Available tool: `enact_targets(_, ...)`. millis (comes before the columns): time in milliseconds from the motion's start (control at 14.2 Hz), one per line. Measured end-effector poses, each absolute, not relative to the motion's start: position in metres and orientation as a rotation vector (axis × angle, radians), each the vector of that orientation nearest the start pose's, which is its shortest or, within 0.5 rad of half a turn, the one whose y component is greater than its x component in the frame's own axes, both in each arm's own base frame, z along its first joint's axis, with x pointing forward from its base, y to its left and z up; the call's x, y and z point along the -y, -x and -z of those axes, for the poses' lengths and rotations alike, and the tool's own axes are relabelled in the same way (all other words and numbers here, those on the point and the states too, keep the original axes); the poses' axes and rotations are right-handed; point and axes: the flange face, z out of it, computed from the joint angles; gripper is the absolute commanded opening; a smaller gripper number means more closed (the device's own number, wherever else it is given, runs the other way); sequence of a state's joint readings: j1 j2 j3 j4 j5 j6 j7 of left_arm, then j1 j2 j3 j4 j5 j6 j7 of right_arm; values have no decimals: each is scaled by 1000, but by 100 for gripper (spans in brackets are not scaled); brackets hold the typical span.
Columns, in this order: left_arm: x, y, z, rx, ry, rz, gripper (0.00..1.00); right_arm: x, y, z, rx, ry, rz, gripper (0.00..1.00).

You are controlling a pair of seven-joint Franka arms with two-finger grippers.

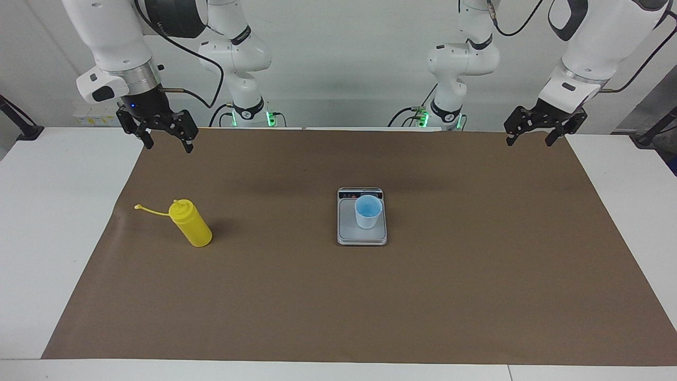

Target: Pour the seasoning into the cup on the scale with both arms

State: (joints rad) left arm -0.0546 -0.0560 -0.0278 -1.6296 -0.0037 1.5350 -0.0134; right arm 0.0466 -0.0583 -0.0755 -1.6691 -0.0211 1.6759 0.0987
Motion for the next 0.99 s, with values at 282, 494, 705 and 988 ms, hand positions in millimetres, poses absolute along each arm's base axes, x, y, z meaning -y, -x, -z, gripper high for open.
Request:
enact_targets(282, 45, -531, -624, -108, 3139, -61, 100, 15, -544, -618, -187, 3148, 83, 100)
enact_targets(494, 45, -531, -624, -108, 3139, -61, 100, 19, -544, -618, -198, 3147, 80, 100)
enact_targets(705, 45, -531, -624, -108, 3139, -61, 100, 20, -544, -618, -201, 3147, 79, 100)
enact_targets(988, 45, -531, -624, -108, 3139, -61, 100, 20, -543, -617, -201, 3148, 64, 100)
